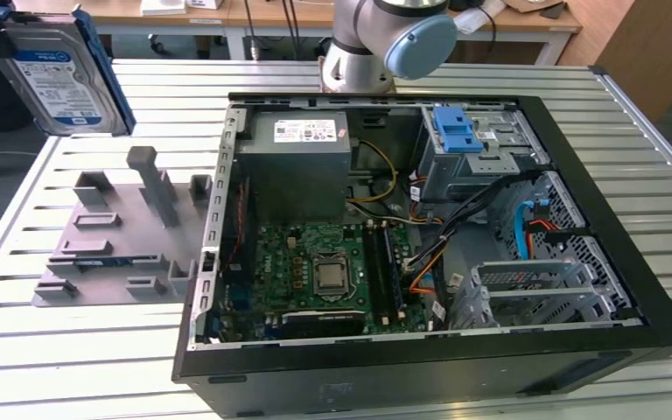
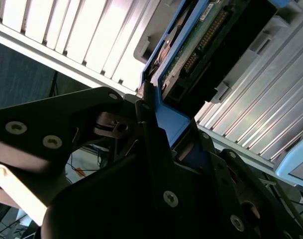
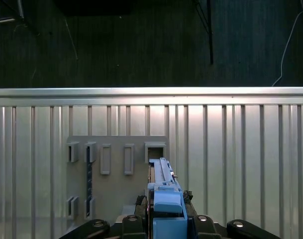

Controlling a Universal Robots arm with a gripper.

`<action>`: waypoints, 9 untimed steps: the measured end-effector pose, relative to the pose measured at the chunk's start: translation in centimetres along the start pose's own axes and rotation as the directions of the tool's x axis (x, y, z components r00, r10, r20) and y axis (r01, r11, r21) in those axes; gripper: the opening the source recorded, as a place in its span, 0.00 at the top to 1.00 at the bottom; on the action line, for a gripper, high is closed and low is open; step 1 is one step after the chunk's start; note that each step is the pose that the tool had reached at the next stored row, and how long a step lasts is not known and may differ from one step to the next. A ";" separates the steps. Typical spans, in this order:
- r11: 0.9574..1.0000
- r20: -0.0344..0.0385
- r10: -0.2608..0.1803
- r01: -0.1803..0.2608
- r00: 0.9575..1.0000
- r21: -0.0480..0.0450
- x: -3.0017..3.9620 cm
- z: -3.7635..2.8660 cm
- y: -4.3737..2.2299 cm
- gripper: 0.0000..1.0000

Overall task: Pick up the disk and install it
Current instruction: 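Pick up the disk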

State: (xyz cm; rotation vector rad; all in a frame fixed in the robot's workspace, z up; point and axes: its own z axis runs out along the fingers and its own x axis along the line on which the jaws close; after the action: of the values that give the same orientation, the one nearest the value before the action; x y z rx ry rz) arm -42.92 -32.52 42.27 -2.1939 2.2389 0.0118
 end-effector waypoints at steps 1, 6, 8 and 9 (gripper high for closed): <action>1.000 0.000 0.000 0.000 1.000 0.000 0.00 -0.08 0.00 0.64; 1.000 0.000 0.000 0.000 1.000 0.000 0.00 -0.41 0.00 0.64; 1.000 0.000 0.000 0.000 1.000 0.000 -0.01 -0.56 0.00 0.64; 1.000 0.000 0.000 0.000 1.000 0.000 -0.01 -0.63 0.00 0.64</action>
State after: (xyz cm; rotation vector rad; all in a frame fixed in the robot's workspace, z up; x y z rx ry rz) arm -42.91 -32.52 42.91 -2.1939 2.2389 0.0119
